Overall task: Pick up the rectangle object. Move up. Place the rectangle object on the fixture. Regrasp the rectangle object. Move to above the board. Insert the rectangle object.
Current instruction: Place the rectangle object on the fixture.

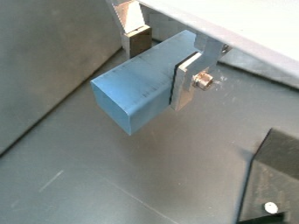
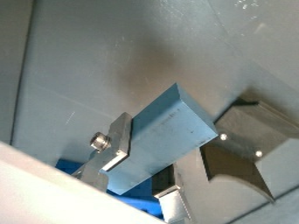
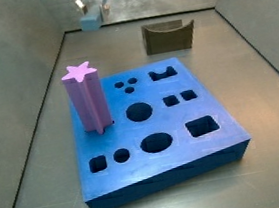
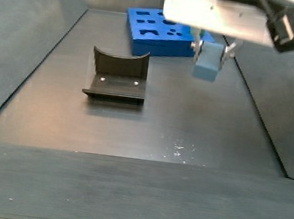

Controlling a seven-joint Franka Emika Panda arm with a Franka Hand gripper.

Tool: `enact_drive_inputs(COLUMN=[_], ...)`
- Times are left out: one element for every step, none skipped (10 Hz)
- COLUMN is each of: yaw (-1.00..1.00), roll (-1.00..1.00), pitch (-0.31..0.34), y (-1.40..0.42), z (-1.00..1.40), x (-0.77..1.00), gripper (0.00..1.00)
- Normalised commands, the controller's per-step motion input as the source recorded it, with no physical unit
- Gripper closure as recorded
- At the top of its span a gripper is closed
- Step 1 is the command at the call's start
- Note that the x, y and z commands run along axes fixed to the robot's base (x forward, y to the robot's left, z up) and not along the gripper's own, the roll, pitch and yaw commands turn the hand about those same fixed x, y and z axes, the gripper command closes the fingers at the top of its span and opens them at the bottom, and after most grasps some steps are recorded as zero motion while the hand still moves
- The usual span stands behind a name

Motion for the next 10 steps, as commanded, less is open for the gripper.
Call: enact_drive_inputs(yaw=[-0.02,-0.01,-0.01,0.0,0.01,0.02,0.02,0.03,1.0,1.0], roll=[0.12,0.14,0.14,0.15,0.14,0.15,0.16,0.15,0.22,0.23], pitch=[0.075,0.081,0.084,0.09,0.105,0.117,0.141,0.158,0.375,0.414], y=[0.02,0.02,0.02,0.02,0.01,0.01,0.01,0.01,0.08,0.08], z=[1.0,1.0,0.98,0.84,0.65,0.51,0.32,0.17,0.68,0.66], x=[-0.03,-0.04,-0.04,-0.03,-0.02,-0.01,0.0,0.0,1.0,1.0], gripper=[1.0,1.0,1.0,1.0,1.0,1.0,1.0,1.0,1.0,1.0])
